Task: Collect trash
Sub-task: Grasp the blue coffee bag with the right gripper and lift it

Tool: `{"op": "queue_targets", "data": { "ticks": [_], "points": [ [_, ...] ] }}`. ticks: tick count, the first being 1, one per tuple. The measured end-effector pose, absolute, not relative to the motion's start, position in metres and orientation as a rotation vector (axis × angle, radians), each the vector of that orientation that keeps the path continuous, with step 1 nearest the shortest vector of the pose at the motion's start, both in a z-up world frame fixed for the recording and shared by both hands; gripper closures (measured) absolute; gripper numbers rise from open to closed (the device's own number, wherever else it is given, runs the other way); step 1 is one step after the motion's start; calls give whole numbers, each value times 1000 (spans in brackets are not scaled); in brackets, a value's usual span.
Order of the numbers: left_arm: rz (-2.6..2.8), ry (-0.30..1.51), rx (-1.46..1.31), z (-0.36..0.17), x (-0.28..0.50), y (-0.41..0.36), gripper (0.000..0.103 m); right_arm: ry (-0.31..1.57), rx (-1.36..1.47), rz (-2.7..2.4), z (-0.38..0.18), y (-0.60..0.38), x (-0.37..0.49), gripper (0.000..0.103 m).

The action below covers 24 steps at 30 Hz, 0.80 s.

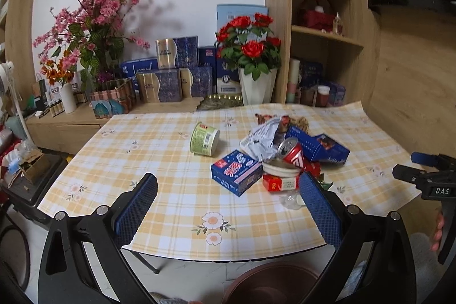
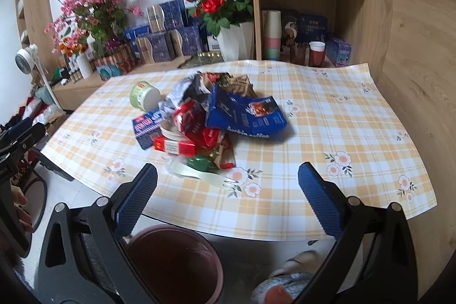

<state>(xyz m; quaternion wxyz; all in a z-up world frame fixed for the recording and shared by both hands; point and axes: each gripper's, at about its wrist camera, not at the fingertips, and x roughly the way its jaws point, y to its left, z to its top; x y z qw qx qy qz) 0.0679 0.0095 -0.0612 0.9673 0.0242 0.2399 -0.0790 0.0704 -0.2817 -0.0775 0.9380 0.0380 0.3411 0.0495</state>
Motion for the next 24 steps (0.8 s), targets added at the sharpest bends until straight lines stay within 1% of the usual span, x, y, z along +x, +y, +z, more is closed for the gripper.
{"op": "queue_targets", "data": {
  "ticks": [7, 12, 16, 21, 24],
  "points": [
    [-142, 566, 43, -86, 94, 13, 6, 725, 97, 56, -100, -301, 97, 6],
    [-155, 638, -37, -101, 114, 22, 6, 709, 61, 82, -102, -302, 116, 6],
    [-150, 628, -19, -106, 121, 18, 6, 702, -137, 85, -116, -287, 143, 6],
    [-140, 630, -25, -111, 129, 16, 6, 724, -428, 45, -157, -273, 186, 7],
    [-141, 638, -28, -113, 132, 16, 6, 697, -673, 32, -183, -254, 206, 7]
  ]
}}
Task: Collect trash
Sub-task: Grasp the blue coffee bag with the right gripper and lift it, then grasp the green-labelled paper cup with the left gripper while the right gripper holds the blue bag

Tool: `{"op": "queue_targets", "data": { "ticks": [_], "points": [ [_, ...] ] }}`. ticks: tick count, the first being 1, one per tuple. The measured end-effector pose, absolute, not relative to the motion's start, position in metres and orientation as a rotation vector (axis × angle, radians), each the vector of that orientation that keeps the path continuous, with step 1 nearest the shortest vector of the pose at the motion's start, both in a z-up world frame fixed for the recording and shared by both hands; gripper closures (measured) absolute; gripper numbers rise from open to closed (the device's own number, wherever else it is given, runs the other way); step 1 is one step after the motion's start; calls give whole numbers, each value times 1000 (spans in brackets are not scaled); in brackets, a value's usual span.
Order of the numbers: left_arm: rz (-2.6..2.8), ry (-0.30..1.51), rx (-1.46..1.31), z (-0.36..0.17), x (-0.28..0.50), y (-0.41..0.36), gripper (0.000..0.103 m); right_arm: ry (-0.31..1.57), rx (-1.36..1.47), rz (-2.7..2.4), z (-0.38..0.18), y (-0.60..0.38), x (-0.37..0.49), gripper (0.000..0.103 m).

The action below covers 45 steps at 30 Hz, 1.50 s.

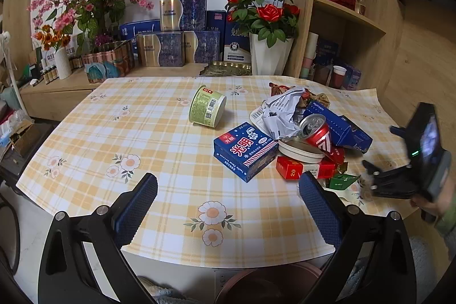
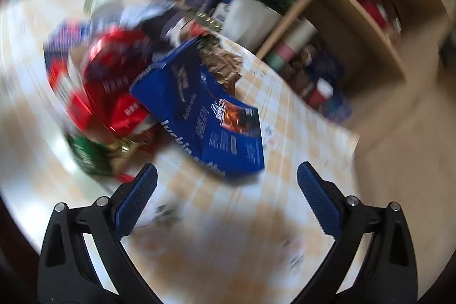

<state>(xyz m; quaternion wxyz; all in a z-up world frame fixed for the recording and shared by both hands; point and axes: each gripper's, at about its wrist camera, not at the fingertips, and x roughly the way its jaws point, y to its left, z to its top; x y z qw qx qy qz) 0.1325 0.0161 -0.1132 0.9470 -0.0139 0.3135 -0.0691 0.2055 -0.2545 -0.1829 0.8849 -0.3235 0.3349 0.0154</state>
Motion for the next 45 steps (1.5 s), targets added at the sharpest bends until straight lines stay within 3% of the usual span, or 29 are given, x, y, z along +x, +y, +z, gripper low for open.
{"op": "queue_targets", "data": {
  "ticks": [5, 7, 8, 12, 17, 21, 25, 34, 45],
  "points": [
    [-157, 648, -33, -119, 138, 14, 6, 691, -740, 56, -196, -245, 236, 8],
    [-166, 651, -36, -121, 140, 14, 6, 684, -762, 61, -197, -240, 245, 13],
    [-173, 652, -36, -122, 141, 14, 6, 691, -768, 78, -199, -238, 250, 19],
    [-197, 656, -46, -127, 144, 15, 6, 759, -704, 138, -201, -238, 264, 64],
    [-210, 667, -72, -130, 146, 19, 6, 739, -579, 148, -188, -247, 251, 72],
    [-215, 672, -88, -132, 147, 20, 6, 726, -311, 176, -155, -277, 239, 82],
    [-227, 675, -100, -132, 148, 18, 6, 740, 8, 206, -135, -316, 228, 83],
    [-230, 710, -164, -134, 155, 24, 6, 728, 246, 164, -135, -346, 194, 83],
    [-239, 813, -517, -133, 218, 52, 6, 696, 202, 113, -139, -349, 176, 83]
  ]
}}
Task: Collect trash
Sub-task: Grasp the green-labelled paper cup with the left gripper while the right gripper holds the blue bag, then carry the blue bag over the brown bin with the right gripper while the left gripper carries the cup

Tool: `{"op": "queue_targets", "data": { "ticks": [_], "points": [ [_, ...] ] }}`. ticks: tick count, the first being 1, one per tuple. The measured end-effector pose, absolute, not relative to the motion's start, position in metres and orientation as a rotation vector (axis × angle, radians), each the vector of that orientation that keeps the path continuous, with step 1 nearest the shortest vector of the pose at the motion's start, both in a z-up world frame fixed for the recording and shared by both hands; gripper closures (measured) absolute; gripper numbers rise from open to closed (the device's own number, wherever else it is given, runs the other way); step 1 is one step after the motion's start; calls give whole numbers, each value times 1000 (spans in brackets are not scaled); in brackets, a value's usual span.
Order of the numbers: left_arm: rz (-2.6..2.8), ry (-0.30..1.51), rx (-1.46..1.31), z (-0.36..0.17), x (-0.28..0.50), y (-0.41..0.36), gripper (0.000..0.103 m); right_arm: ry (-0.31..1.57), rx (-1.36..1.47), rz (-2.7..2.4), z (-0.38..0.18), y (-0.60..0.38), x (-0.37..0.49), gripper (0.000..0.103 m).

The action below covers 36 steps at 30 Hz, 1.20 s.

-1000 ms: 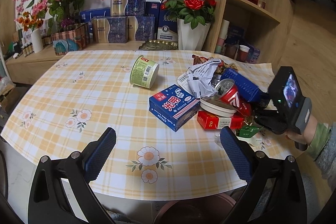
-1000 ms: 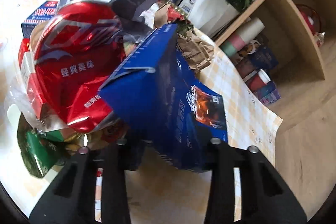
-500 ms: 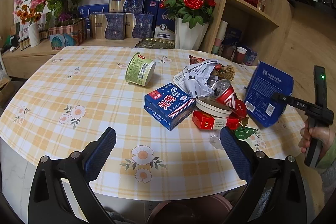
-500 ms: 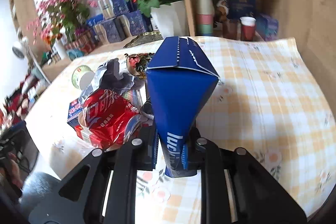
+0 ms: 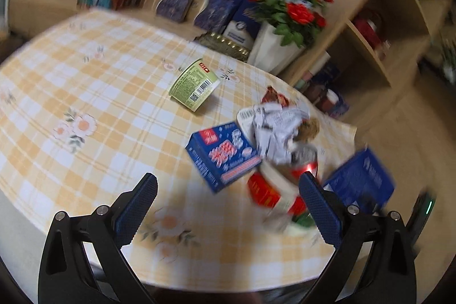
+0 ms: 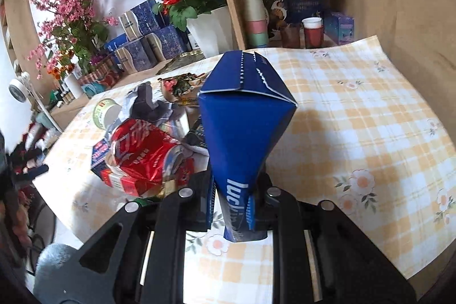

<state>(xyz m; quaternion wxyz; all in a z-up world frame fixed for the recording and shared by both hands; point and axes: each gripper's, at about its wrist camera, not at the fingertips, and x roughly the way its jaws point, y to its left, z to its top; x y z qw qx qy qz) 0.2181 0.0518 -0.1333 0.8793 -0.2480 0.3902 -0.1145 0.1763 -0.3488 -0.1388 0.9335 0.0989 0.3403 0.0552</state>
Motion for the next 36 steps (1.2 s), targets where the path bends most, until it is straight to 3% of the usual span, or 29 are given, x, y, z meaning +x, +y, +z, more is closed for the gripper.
{"op": "queue_targets", "data": {
  "ticks": [10, 24, 25, 26, 36],
  "points": [
    [-97, 891, -1038, -165, 344, 88, 6, 662, 173, 76, -134, -363, 173, 83],
    [112, 944, -1154, -220, 404, 92, 6, 646, 215, 36, -132, -391, 168, 83],
    [105, 936, -1155, -222, 404, 93, 11, 648, 219, 36, -133, -391, 168, 83],
    [82, 928, -1154, -223, 404, 93, 28, 650, 221, 37, -133, -391, 168, 83],
    [-99, 858, -908, -179, 383, 89, 28, 652, 249, 50, -133, -388, 156, 83]
  ]
}}
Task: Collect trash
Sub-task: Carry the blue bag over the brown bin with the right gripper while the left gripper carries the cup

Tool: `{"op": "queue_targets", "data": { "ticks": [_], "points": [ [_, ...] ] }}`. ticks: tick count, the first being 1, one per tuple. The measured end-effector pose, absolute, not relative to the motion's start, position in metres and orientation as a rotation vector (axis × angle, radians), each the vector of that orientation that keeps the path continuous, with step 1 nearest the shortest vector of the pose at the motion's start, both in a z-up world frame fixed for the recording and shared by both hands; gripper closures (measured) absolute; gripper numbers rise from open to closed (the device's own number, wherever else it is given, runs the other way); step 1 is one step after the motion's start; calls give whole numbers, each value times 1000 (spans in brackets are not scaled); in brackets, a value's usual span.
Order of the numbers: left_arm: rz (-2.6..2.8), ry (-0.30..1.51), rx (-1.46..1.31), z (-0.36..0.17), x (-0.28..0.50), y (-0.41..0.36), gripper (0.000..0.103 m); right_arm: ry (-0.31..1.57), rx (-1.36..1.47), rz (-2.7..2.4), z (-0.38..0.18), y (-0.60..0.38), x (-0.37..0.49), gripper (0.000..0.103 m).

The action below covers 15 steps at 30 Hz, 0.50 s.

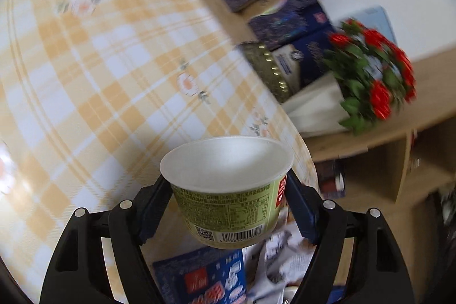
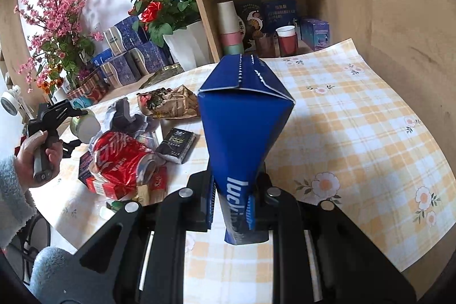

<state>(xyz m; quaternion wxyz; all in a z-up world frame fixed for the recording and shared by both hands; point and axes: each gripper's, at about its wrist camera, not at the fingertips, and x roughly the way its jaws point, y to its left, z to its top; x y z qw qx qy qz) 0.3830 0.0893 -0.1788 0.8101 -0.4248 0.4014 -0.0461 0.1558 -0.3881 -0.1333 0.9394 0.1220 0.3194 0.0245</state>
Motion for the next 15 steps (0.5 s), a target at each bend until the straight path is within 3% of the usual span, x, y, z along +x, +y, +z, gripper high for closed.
{"op": "queue_targets", "data": {
  "ticks": [7, 15],
  "points": [
    [-205, 790, -653, -125, 331, 72, 28, 645, 266, 83, -125, -374, 136, 83],
    [-248, 719, -544, -105, 243, 64, 28, 669, 241, 125, -117, -351, 112, 83]
  ]
}}
